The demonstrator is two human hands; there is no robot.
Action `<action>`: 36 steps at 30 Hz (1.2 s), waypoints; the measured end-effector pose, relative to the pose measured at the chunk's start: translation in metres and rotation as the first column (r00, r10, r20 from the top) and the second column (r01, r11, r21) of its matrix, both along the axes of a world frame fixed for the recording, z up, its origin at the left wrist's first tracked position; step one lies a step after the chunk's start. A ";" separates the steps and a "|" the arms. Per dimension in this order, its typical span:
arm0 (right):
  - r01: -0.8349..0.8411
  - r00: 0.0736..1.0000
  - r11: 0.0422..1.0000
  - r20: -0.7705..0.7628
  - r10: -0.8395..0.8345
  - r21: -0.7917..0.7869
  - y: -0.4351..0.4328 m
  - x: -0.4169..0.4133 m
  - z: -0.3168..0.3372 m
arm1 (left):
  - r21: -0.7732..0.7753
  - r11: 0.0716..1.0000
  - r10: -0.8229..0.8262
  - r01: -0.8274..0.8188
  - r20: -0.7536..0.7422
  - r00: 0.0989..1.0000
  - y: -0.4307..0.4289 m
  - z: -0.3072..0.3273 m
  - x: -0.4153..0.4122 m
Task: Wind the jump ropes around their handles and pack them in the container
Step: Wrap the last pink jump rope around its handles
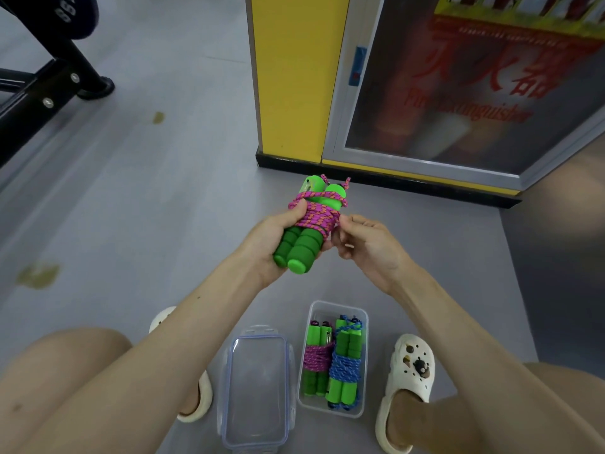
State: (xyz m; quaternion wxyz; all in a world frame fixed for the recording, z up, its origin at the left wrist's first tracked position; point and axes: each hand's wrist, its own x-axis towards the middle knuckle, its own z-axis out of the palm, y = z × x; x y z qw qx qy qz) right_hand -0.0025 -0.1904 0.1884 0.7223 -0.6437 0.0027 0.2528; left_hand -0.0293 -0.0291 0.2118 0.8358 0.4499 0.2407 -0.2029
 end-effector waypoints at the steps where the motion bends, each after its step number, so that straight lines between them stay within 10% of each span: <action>1: -0.040 0.999 0.991 0.005 0.041 -0.128 0.000 0.000 -0.002 | 0.061 0.998 0.001 -0.004 0.037 0.999 0.000 -0.002 0.000; 12: -0.118 0.965 0.976 0.212 0.157 -0.185 0.001 -0.001 -0.016 | -0.149 0.985 0.062 -0.085 -0.153 0.986 0.001 -0.008 0.004; 18: -0.196 0.978 0.907 -0.004 0.210 -0.374 0.000 -0.006 -0.017 | 0.082 0.997 0.003 0.002 -0.057 0.998 -0.001 -0.023 0.002; 22: 0.019 0.991 0.837 -0.098 -0.086 -0.548 -0.005 0.001 -0.014 | 0.252 0.967 -0.050 0.044 0.017 0.999 0.000 -0.027 0.001; 28: 0.164 0.927 0.904 -0.251 -0.278 -0.395 -0.009 -0.012 -0.014 | 0.356 0.907 -0.239 0.226 -0.008 0.971 -0.009 -0.033 -0.020; 36: -0.031 0.937 0.930 -0.334 -0.099 -0.365 -0.038 -0.054 -0.031 | 0.511 0.726 -0.508 0.460 -0.053 0.860 -0.023 -0.058 -0.059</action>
